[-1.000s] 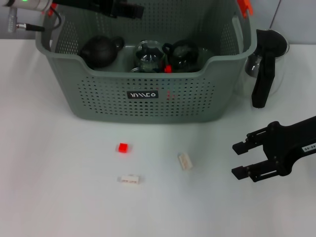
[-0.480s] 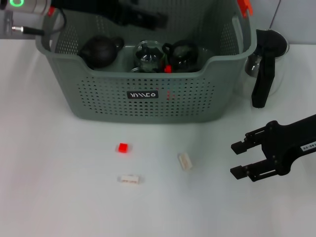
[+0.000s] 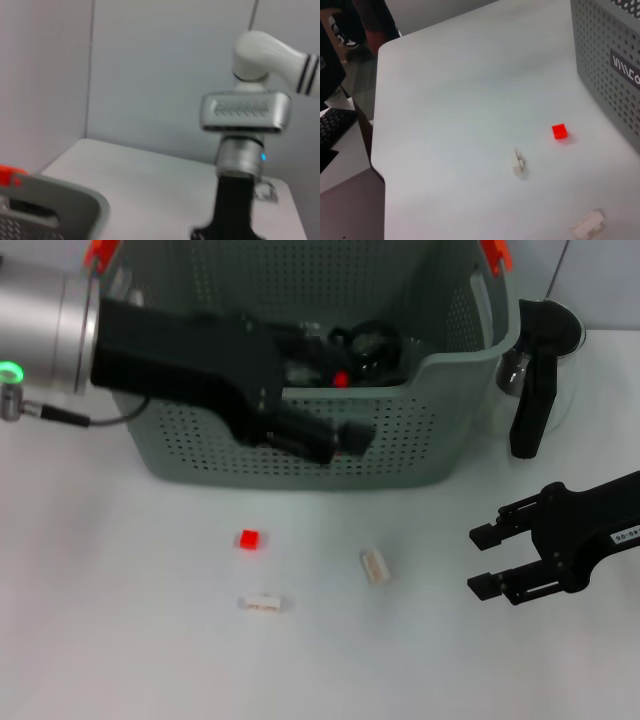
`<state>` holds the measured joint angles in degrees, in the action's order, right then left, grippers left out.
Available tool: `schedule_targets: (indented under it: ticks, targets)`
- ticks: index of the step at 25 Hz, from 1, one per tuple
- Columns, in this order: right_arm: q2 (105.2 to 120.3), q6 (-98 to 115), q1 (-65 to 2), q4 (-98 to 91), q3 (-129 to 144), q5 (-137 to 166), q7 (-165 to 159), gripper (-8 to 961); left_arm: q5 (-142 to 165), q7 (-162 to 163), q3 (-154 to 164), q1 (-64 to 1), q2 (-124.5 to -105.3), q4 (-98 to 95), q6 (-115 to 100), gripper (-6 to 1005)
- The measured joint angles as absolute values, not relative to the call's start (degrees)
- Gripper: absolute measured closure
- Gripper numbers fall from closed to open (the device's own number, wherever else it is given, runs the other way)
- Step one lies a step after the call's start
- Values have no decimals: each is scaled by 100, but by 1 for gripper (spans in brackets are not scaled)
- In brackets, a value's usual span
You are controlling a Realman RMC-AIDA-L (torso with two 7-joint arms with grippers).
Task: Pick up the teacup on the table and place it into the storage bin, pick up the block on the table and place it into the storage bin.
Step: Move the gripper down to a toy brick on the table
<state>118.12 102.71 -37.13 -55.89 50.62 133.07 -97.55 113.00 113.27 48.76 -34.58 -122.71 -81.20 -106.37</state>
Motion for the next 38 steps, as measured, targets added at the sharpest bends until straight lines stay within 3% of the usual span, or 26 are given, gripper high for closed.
schedule_targets:
  ticks: [10,25,38]
  targets:
    - [11837,10234,-3757,-5587,5072,13306,-9799,287,11681,10821,5931,-2975,-12436,-7906,-10305,47]
    - [11900,10202,-3827,-5580,5094,13306,-9904,287,12584,10771,7189,-3268,-12445,-6577,-8590,48]
    - [11790,10275,-3802,-5581,5096,13307,-9894,288,12613,10692,7922,-3505,-12443,-5760,-7403,47]
